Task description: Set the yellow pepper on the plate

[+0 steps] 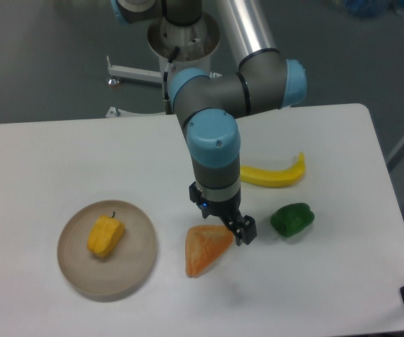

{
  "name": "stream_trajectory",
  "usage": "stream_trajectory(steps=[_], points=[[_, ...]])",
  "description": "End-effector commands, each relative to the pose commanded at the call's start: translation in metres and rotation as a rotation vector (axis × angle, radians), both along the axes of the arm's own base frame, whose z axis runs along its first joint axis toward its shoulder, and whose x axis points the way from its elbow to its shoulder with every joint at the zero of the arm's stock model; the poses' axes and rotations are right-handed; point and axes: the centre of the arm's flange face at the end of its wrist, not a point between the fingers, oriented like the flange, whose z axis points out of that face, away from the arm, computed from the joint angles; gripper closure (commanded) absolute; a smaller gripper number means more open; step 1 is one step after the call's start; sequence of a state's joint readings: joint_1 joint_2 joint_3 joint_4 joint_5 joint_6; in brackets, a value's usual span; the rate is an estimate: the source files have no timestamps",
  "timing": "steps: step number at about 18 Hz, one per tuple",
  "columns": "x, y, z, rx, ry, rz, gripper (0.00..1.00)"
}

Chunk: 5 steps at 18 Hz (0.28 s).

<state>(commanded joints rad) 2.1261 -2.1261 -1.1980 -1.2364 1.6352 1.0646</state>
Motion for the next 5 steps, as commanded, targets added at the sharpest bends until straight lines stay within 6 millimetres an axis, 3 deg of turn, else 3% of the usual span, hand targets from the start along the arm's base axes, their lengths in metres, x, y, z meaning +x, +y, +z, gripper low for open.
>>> stream_trajectory(steps=[5], points=[[-0.0015,-0.0005,-0.0017,-0.004,0.003,0.002,0.01]])
